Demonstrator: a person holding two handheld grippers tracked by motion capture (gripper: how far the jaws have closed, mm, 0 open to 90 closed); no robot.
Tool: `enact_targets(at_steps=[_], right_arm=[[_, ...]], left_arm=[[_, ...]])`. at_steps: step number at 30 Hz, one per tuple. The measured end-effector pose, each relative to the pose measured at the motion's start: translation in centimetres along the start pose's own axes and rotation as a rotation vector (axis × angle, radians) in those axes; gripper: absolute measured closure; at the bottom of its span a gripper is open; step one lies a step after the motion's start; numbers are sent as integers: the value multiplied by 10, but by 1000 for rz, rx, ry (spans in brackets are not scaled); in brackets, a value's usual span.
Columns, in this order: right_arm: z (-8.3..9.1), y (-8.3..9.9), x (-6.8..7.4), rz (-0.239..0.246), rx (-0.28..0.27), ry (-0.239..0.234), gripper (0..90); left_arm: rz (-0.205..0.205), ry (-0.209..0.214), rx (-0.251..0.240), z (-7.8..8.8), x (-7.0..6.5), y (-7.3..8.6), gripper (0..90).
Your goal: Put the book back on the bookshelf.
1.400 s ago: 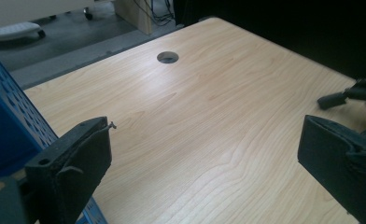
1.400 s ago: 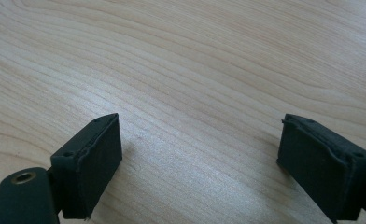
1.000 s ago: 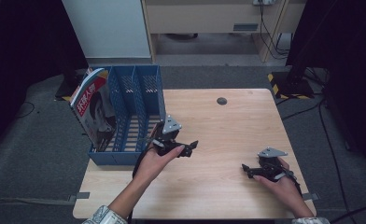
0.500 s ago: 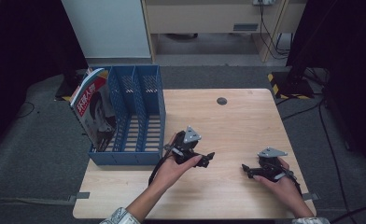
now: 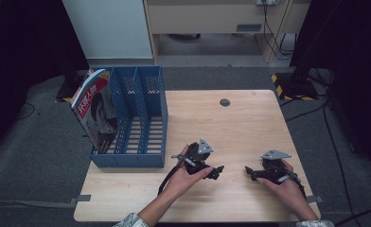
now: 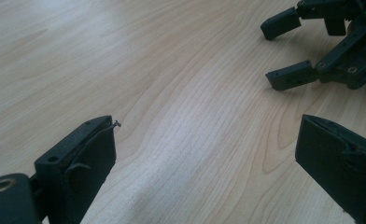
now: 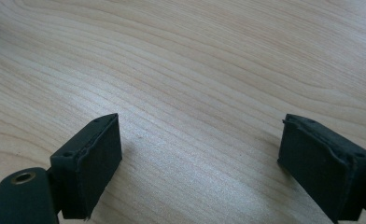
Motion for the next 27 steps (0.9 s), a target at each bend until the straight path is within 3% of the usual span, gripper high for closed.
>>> enact_targets(at_steps=[5, 10, 15, 20, 23, 27], right_arm=[[0, 0, 0, 0, 2, -1, 136], [0, 0, 0, 0, 0, 0, 136], [0, 0, 0, 0, 0, 0, 136], [0, 0, 0, 0, 0, 0, 136], [0, 0, 0, 0, 2, -1, 136], [0, 0, 1, -1, 2, -1, 136]], left_arm=[[4, 3, 21, -7, -1, 8, 48], [36, -1, 33, -15, 3, 14, 51], [57, -23, 40, -23, 8, 15, 55], [44, -78, 67, -30, 15, 21, 55], [64, -97, 78, -34, 21, 26, 59], [47, -117, 84, -38, 23, 32, 64]])
Point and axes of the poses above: each handheld gripper's, and its own axes: z roughly backward along the jaws, y roughly out of its underside, x roughly to its left, the point moved 3 cm from there along -z, roughly forward along the jaws, and after that the axes turned 3 degrees about -y, right-handed, at the moved point
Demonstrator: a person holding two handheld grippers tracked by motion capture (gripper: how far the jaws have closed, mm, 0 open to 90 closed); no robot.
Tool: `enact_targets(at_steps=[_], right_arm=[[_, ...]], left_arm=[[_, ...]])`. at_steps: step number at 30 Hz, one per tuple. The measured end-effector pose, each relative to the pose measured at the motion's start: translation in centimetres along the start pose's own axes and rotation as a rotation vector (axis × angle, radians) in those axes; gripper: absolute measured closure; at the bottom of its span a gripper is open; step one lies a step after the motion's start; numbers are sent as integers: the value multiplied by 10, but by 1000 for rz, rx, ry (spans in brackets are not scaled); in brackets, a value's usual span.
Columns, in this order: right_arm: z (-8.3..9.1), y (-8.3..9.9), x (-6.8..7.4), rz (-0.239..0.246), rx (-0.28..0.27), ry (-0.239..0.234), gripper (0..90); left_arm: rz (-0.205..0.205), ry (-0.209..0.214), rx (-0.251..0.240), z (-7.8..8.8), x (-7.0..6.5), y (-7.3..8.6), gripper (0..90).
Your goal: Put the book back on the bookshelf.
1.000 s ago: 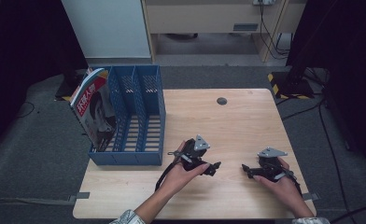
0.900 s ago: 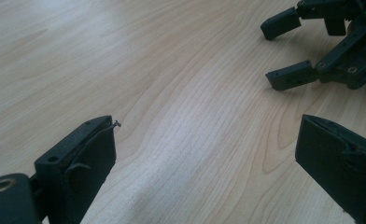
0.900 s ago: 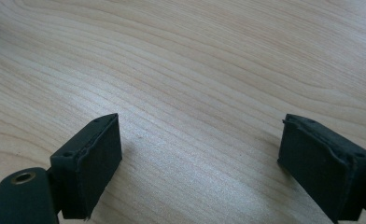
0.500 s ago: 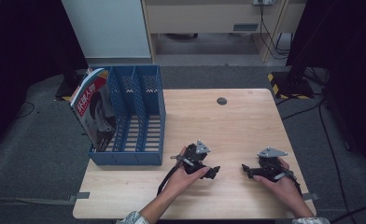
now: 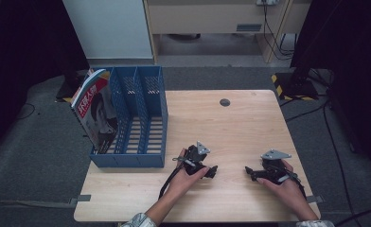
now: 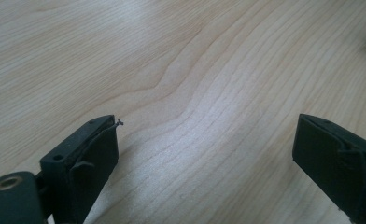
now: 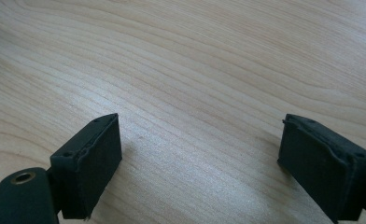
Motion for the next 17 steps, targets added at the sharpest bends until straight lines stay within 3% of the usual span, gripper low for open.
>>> enact_targets(at_steps=[5, 8, 17], right_arm=[[0, 0, 0, 4, -1, 0, 136], [0, 0, 0, 7, -1, -1, 134], [0, 0, 1, 4, -1, -1, 130]], left_arm=[[24, -29, -6, -5, 4, 2, 58], [-11, -58, -10, -6, 5, 4, 51], [-2, -60, -3, -6, 5, 5, 23]])
Point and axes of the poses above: each handheld gripper's, and its own axes: z roughly backward along the jaws, y roughly out of its underside, x roughly to its left, the point moved 3 cm from there along -z, roughly forward along the jaws, and after that the axes turned 3 degrees about -y, right-handed, at the moved point
